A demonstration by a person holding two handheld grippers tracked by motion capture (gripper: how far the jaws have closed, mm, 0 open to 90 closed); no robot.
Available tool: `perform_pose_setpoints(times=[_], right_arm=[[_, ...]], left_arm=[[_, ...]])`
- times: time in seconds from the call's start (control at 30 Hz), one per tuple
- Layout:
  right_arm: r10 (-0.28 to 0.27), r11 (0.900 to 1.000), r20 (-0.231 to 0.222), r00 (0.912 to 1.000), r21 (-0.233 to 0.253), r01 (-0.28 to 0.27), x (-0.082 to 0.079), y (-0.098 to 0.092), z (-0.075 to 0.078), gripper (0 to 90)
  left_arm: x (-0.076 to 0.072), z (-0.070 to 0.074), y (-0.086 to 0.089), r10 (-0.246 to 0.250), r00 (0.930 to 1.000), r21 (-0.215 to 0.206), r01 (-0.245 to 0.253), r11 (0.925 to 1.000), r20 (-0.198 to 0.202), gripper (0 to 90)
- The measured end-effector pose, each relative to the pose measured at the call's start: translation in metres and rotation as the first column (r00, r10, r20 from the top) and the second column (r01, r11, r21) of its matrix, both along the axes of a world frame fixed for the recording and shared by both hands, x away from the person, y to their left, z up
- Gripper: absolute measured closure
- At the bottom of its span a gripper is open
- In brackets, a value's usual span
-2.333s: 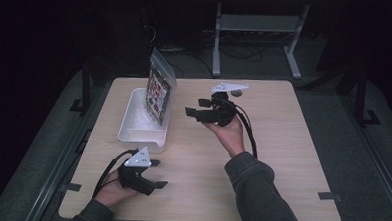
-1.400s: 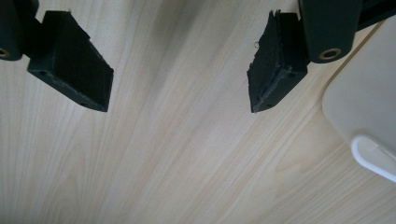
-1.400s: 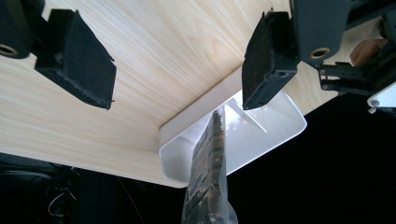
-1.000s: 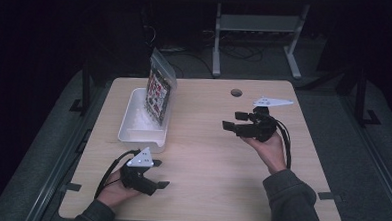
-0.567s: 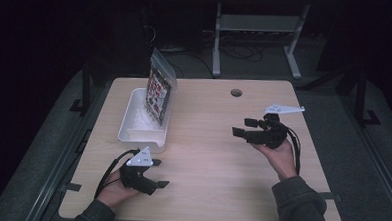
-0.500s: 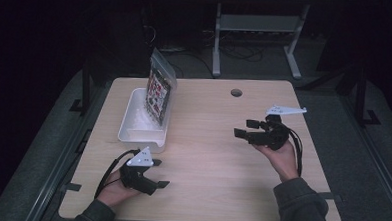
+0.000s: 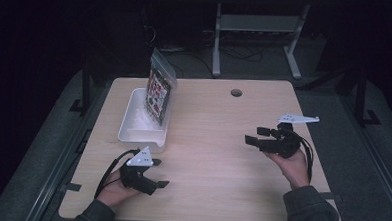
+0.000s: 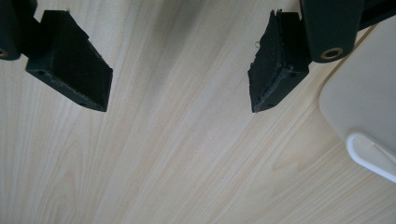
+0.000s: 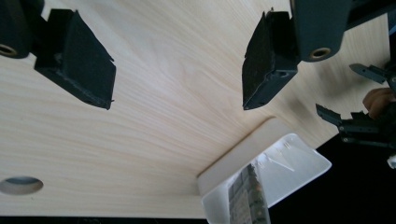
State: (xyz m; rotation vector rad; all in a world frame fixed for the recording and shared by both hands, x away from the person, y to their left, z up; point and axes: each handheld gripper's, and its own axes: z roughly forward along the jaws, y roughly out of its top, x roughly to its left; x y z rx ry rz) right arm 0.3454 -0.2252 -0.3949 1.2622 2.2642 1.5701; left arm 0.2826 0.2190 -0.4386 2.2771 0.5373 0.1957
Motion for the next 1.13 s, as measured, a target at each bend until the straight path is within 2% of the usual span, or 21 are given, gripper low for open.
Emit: perform_pose_setpoints(times=[0.17, 0.27, 0.6, 0.93, 1.03, 1.13], right_arm=[[-0.014, 1.0, -0.002, 0.9999, 0.015, 0.014, -0.005, -0.009, -0.003, 25.1], [-0.019, 1.0, -0.007, 0.9998, 0.0, 0.019, -0.009, -0.012, -0.005, 24.0], [-0.017, 1.0, -0.05, 0.9986, 0.005, 0.017, -0.026, -0.023, -0.027, 23.9], [-0.007, 0.999, -0.06, 0.9982, -0.041, 0.005, -0.047, -0.022, -0.046, 23.8], [-0.01, 0.999, -0.061, 0.9981, -0.036, 0.008, -0.055, -0.02, -0.051, 23.8], [-0.013, 0.997, -0.051, 0.9986, -0.08, 0.009, -0.062, -0.015, -0.053, 23.8]], left_arm=[[-0.001, 0.0, -0.001, 0.002, 1.0, -0.001, -0.002, 1.0, -0.004, 21.0], [-0.001, 0.0, -0.002, -0.002, 1.0, 0.005, 0.002, 1.0, 0.002, 21.0], [-0.001, 0.0, -0.003, -0.003, 1.0, 0.004, 0.003, 1.0, -0.002, 21.0], [-0.004, 0.0, -0.001, -0.005, 1.0, -0.006, 0.005, 1.0, 0.0, 21.0], [-0.005, 0.0, -0.001, -0.006, 1.0, -0.007, 0.006, 1.0, 0.004, 21.0], [-0.008, 0.001, -0.001, -0.007, 0.9999, -0.004, 0.007, 1.0, 0.013, 21.0]])
